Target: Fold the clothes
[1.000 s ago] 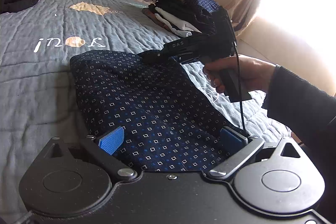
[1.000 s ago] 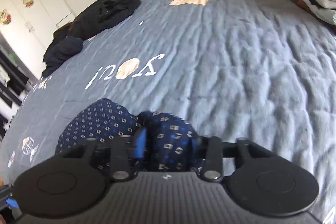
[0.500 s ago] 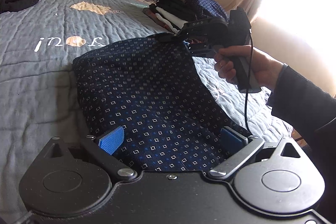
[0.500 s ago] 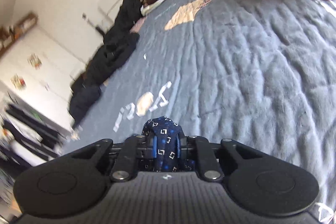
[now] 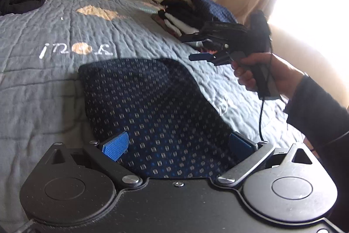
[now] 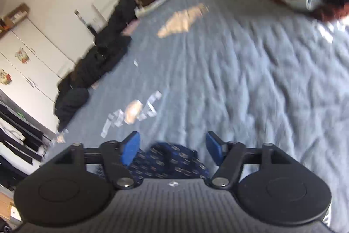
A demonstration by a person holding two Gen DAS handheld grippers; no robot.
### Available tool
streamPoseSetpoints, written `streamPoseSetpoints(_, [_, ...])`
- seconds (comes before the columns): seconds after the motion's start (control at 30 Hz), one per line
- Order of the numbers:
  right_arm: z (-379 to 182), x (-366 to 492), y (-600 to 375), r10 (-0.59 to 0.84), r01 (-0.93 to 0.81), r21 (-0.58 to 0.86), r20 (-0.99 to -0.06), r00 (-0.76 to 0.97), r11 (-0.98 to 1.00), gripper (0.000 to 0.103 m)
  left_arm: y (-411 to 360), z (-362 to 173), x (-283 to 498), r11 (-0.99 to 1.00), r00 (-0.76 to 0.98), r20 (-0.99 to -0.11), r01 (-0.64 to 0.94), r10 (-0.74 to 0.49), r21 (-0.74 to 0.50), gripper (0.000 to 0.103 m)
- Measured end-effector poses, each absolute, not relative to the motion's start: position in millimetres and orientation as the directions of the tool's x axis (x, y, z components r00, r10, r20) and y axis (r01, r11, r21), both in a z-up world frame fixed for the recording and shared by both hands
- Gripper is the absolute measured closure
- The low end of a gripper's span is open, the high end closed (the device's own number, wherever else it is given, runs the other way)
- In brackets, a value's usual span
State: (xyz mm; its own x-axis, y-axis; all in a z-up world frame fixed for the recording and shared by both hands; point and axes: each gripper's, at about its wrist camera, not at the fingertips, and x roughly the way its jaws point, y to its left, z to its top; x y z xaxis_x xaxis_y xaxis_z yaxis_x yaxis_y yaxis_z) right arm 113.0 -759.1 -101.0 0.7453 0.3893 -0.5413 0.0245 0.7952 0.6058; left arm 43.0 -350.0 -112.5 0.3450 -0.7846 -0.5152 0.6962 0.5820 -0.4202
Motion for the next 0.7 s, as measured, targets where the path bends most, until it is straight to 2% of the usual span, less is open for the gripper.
streamPoseSetpoints(0.07, [-86.1, 106.8, -747.5, 0.462, -0.057, 0.633, -0.498, 0.734, 0.772, 0.026, -347.6, -108.4, 46.2, 0.581, 0.352, -0.497, 0.683, -0.793, -0.442, 0.004])
streamPoseSetpoints(0.2, [-86.7, 105.6, -704.6, 0.626, -0.197, 0.702, -0.428, 0.652, 0.685, 0.022, -347.2, -106.7, 51.9, 0.569, 0.345, -0.475, 0.664, -0.809, -0.485, 0.004])
streamPoseSetpoints(0.3, [-110.8, 115.3, -683.2, 0.68, -0.178, 0.751, -0.435, 0.59, 0.636, 0.022, -349.5, -108.6, 56.0, 0.523, 0.299, -0.449, 0.657, -0.842, -0.543, 0.004])
streamPoseSetpoints(0.4, [-123.3, 128.2, -671.6, 0.698, -0.135, 0.778, -0.455, 0.553, 0.614, 0.022, -358.1, -121.3, 60.2, 0.483, 0.208, -0.467, 0.631, -0.859, -0.607, 0.004])
streamPoseSetpoints(0.53, [-111.6, 136.5, -652.9, 0.794, -0.205, 0.844, -0.345, 0.501, 0.496, 0.02, -366.0, -138.9, 59.0, 0.507, 0.174, -0.525, 0.619, -0.833, -0.6, 0.004])
streamPoseSetpoints(0.6, [-107.7, 140.2, -638.8, 0.834, -0.235, 0.868, -0.295, 0.466, 0.438, 0.017, -365.1, -138.0, 58.0, 0.5, 0.169, -0.521, 0.623, -0.837, -0.602, 0.004])
streamPoseSetpoints(0.7, [-111.2, 149.6, -610.4, 0.88, -0.249, 0.888, -0.276, 0.386, 0.387, 0.016, -362.2, -130.3, 56.7, 0.457, 0.141, -0.486, 0.632, -0.862, -0.626, 0.004])
